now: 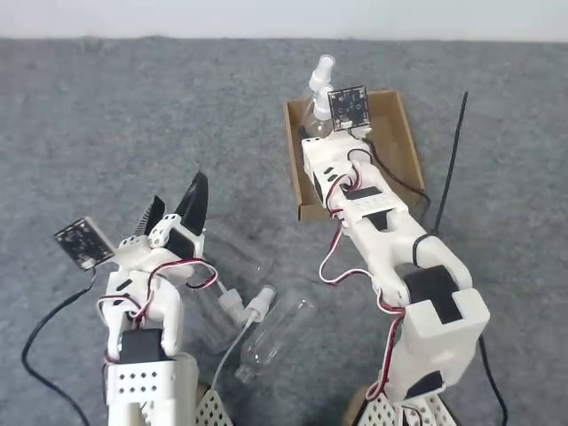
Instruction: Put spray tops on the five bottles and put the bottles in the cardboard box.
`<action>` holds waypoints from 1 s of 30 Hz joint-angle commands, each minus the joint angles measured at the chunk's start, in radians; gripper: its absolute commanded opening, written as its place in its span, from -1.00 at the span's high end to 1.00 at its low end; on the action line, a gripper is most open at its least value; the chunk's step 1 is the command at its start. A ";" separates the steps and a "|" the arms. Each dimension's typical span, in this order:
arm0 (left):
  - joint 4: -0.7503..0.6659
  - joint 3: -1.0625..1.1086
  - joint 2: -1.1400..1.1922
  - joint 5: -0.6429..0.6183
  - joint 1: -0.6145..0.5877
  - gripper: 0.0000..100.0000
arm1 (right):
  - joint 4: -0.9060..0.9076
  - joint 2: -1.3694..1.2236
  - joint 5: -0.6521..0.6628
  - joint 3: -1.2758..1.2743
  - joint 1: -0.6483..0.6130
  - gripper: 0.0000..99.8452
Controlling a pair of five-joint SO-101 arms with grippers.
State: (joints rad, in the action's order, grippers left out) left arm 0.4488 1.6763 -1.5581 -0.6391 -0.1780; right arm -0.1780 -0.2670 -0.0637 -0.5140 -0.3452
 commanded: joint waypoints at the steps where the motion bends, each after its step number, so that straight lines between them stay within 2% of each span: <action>1: -0.032 -0.013 -0.014 0.015 -0.003 0.40 | -0.016 0.008 0.012 0.055 -0.012 0.98; 27: -0.032 -0.013 -0.014 0.015 -0.002 0.40 | -0.010 0.007 0.012 0.054 -0.012 0.97; 30: -0.032 -0.013 -0.014 0.015 -0.002 0.40 | -0.007 0.007 0.012 0.052 -0.012 0.84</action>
State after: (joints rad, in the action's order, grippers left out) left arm 0.4488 1.6763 -1.5581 -0.6391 -0.1780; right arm -0.1780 -0.2670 -0.0637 -0.5140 -0.3452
